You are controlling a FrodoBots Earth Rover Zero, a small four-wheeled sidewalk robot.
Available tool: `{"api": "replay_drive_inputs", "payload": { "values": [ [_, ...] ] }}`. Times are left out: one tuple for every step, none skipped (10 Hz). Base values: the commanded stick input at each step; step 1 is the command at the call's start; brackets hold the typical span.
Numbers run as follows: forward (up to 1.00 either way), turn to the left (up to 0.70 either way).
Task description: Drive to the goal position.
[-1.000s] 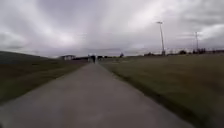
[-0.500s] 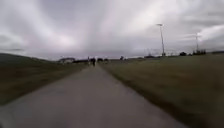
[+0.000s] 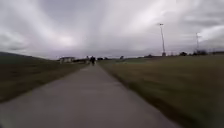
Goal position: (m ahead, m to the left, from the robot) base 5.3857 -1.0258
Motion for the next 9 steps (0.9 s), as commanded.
{"api": "replay_drive_inputs", "payload": {
  "values": [
    [0.70,0.35],
    [0.70,0.35],
    [0.70,0.35],
    [0.70,0.35],
    [0.70,0.29],
    [0.70,0.14],
    [0.70,0.00],
    [0.70,0.00],
    [0.70,0.00]
  ]
}}
